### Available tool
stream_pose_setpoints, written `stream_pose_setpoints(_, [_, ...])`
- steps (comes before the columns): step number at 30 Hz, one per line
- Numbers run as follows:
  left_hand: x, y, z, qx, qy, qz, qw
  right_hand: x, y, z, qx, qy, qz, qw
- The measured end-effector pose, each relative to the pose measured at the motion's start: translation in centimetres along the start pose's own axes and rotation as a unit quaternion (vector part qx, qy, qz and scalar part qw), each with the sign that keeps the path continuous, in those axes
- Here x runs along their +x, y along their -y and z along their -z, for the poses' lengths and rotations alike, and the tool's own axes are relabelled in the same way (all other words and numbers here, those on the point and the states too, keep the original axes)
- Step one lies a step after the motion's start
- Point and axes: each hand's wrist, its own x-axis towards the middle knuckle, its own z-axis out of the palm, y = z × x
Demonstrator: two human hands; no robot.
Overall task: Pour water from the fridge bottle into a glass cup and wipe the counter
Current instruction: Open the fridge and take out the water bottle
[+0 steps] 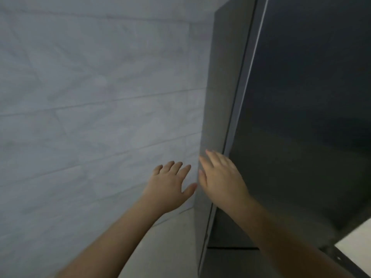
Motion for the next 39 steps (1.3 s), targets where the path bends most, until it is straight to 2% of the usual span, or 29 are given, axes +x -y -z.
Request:
stream_pose_setpoints(3, [0.7, -0.9, -0.6, -0.026, 0.010, -0.026, 0.999, 0.1, -1.2, -0.5, -0.122, -0.042, 0.034, 0.991])
stream_pose_setpoints(6, [0.6, -1.7, -0.7, -0.030, -0.006, -0.046, 0.998, 0.6, -2.7, 0.0, -0.250, -0.004, 0.067, 0.966])
stream_pose_setpoints(8, [0.3, -2.1, -0.6, -0.030, -0.013, -0.047, 0.998, 0.7, -3.6, 0.4, -0.349, 0.040, 0.085, 0.932])
stream_pose_setpoints(11, [0.1, -2.1, -0.7, -0.045, 0.003, -0.040, 0.998, 0.8, -4.6, 0.6, -0.423, 0.064, 0.109, 0.897])
stream_pose_setpoints(17, [-0.2, -2.3, -0.3, -0.042, -0.009, -0.035, 0.998, 1.3, -5.8, 0.2, -0.406, 0.018, 0.161, 0.900])
stream_pose_setpoints(26, [-0.9, -2.2, 0.1, -0.061, -0.023, -0.050, 0.997, 1.1, -5.4, -0.3, -0.403, 0.006, 0.153, 0.902])
stream_pose_setpoints(32, [-1.7, -2.9, -1.2, -0.073, 0.005, -0.078, 0.994, -3.5, -5.2, 1.7, -0.349, -0.053, 0.191, 0.916])
stream_pose_setpoints(36, [-3.4, -6.8, -3.5, -0.085, 0.033, -0.153, 0.984, -7.1, -4.9, 3.6, -0.314, 0.014, 0.175, 0.933])
stream_pose_setpoints(39, [-4.7, -9.8, -5.6, -0.140, 0.058, -0.186, 0.971, -9.2, -4.0, 5.1, -0.298, 0.035, 0.153, 0.942])
